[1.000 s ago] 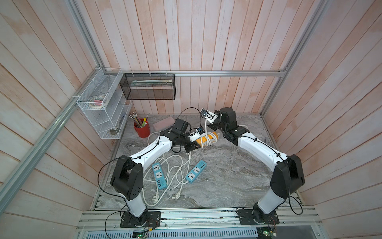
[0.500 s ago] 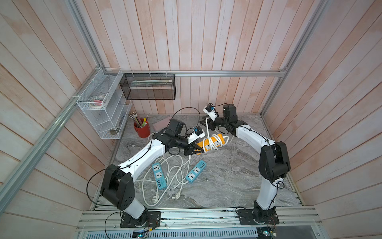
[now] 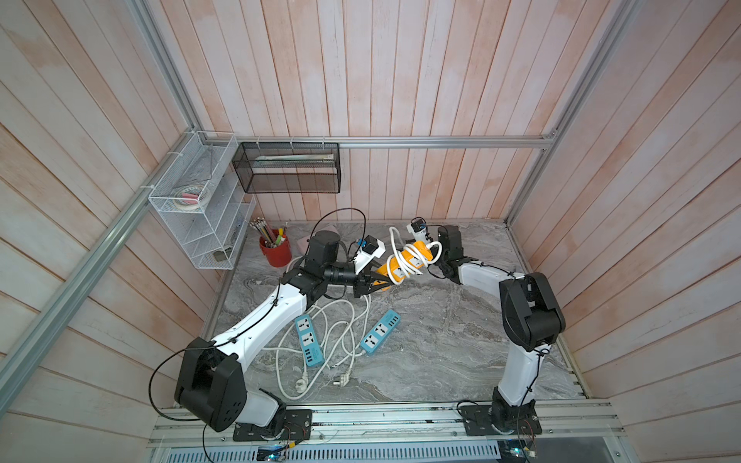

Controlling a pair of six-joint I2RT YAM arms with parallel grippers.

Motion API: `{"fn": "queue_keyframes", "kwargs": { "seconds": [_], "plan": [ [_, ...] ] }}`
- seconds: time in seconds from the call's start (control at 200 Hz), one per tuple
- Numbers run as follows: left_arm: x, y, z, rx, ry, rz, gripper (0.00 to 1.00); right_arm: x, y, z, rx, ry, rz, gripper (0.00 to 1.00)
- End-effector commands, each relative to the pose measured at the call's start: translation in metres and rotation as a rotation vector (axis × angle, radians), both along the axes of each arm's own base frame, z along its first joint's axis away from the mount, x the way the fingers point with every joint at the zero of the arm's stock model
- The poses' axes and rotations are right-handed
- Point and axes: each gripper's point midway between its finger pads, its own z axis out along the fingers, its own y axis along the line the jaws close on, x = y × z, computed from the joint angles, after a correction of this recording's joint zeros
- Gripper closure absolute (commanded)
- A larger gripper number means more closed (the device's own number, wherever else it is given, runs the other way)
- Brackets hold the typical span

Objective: Wrap the cord around the power strip
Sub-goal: Wrap the power cord around the power strip.

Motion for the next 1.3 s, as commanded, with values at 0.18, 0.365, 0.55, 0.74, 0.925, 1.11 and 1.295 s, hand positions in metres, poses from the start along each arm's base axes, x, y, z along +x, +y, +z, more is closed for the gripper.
{"fn": "queue_keyframes", "kwargs": {
  "seconds": [0.18, 0.365, 0.55, 0.74, 0.925, 1.11, 1.295],
  "plan": [
    [0.035, 0.021, 0.037, -0.123, -0.087, 0.185, 1.0, 0.01, -0.023, -0.057, -0.111, 0.045, -0.139, 0.38],
    [0.065, 0.041, 0.042, -0.177, -0.086, 0.314, 1.0, -0.005, -0.034, -0.074, -0.132, 0.102, -0.184, 0.7],
    [0.099, 0.064, 0.031, -0.158, -0.026, 0.459, 1.0, -0.019, -0.04, -0.064, -0.139, 0.078, -0.223, 0.97],
    [0.14, 0.119, 0.025, -0.14, 0.011, 0.694, 1.0, -0.041, -0.037, -0.06, -0.186, 0.062, -0.244, 1.0],
    [0.166, 0.175, 0.03, -0.222, 0.09, 0.857, 1.0, -0.072, -0.004, -0.06, -0.383, -0.024, -0.18, 1.0],
    [0.165, 0.17, 0.03, -0.254, 0.121, 0.794, 1.0, -0.091, 0.026, -0.064, -0.552, -0.068, -0.094, 1.0],
    [0.164, 0.167, 0.026, -0.264, 0.157, 0.771, 1.0, -0.091, 0.04, -0.049, -0.532, -0.096, -0.079, 1.0]
  ]
}}
